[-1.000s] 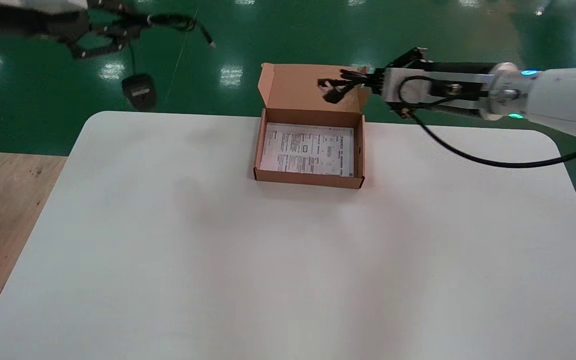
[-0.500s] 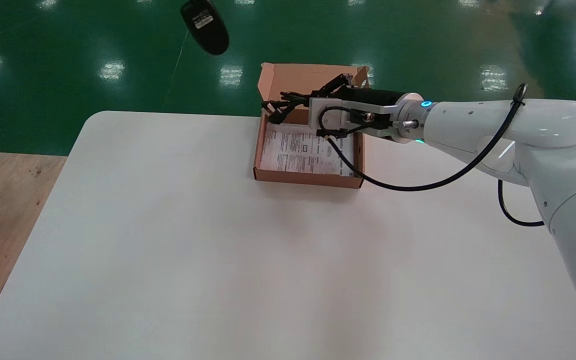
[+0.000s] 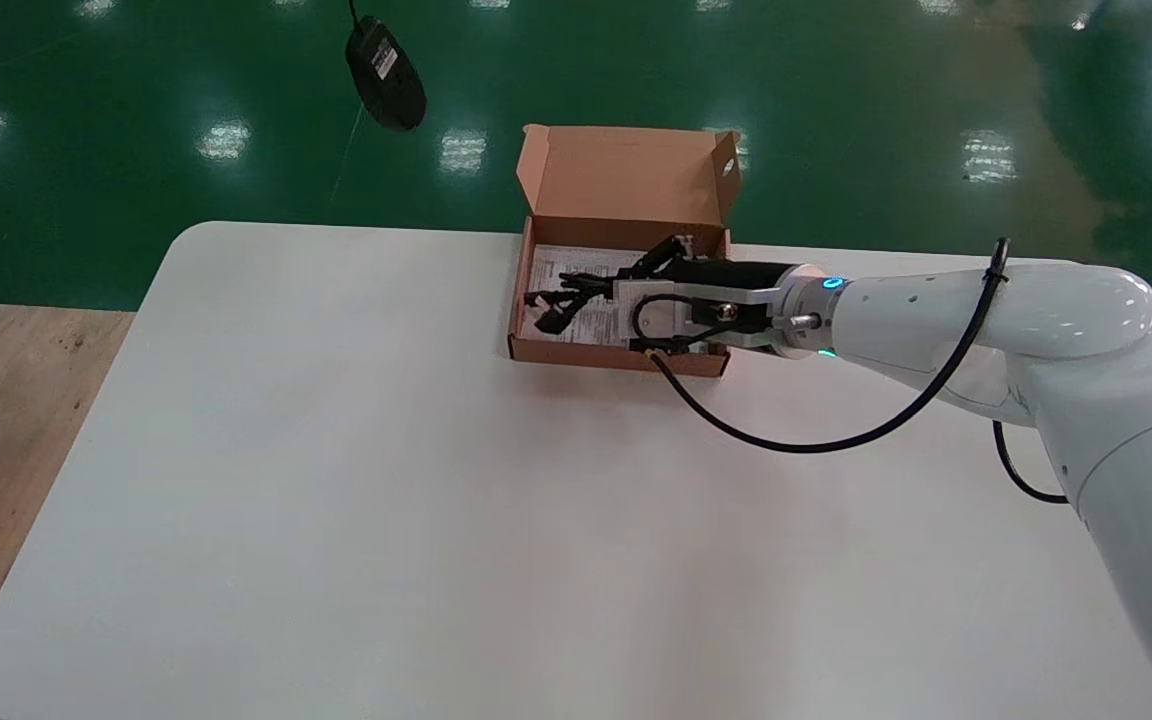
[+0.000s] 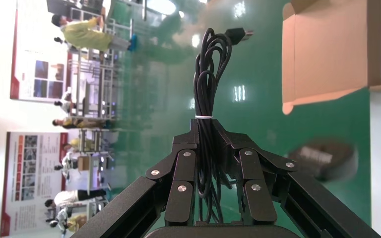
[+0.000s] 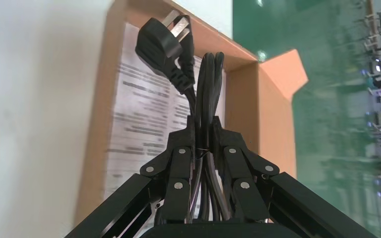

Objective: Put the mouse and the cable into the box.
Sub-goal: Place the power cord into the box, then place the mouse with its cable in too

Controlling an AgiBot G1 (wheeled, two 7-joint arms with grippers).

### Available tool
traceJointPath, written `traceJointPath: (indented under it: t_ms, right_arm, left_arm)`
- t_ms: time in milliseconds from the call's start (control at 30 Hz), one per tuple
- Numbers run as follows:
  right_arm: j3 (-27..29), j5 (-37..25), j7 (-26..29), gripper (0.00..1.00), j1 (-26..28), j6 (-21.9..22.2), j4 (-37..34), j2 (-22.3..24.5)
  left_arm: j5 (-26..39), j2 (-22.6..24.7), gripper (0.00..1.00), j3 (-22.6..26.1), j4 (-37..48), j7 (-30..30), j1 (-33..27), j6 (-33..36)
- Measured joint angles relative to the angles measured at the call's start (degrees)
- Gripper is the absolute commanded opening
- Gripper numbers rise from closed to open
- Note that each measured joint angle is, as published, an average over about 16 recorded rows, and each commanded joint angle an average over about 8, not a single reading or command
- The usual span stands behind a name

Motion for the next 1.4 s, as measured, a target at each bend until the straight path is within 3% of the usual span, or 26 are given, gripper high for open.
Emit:
traceJointPath:
  t_ms: [33,467,767,933,1200,1400]
  right_arm:
    - [-0.4,0.1,0.3,1.0,0.0,0.0,0.1,0.0]
    - [-4.7,2.7,3.0,1.0,0.9,2.8,0.6,0.3]
    - [-4.4,5.3,3.9,1.0,5.9,9.1,-3.7,2.7]
    - [-3.6,6.2,3.7,1.0,9.6,10.4,-6.5,6.1]
    - [-3.1,6.8,1.8,1.0,13.4,4.7,-8.5,13.6]
    - [-3.2,6.8,0.2,1.0,14.5,-2.1,-9.1,18.3]
  left_arm:
    - [0.3,0.1,0.0,0.2,0.1,-0.3,-0.2,0.1]
    - [0.3,3.9,0.0,1.3,3.2,-0.1,0.1,2.3]
    - [-4.6,10.6,0.0,-0.3,9.5,7.4,3.5,3.0]
    - [-7.6,15.2,0.0,-1.0,13.6,13.0,6.3,2.7]
    - [-12.1,20.1,0.0,0.8,15.5,18.5,11.6,-1.9]
    - [-15.6,20.8,0.0,4.9,13.7,17.0,15.3,-8.2]
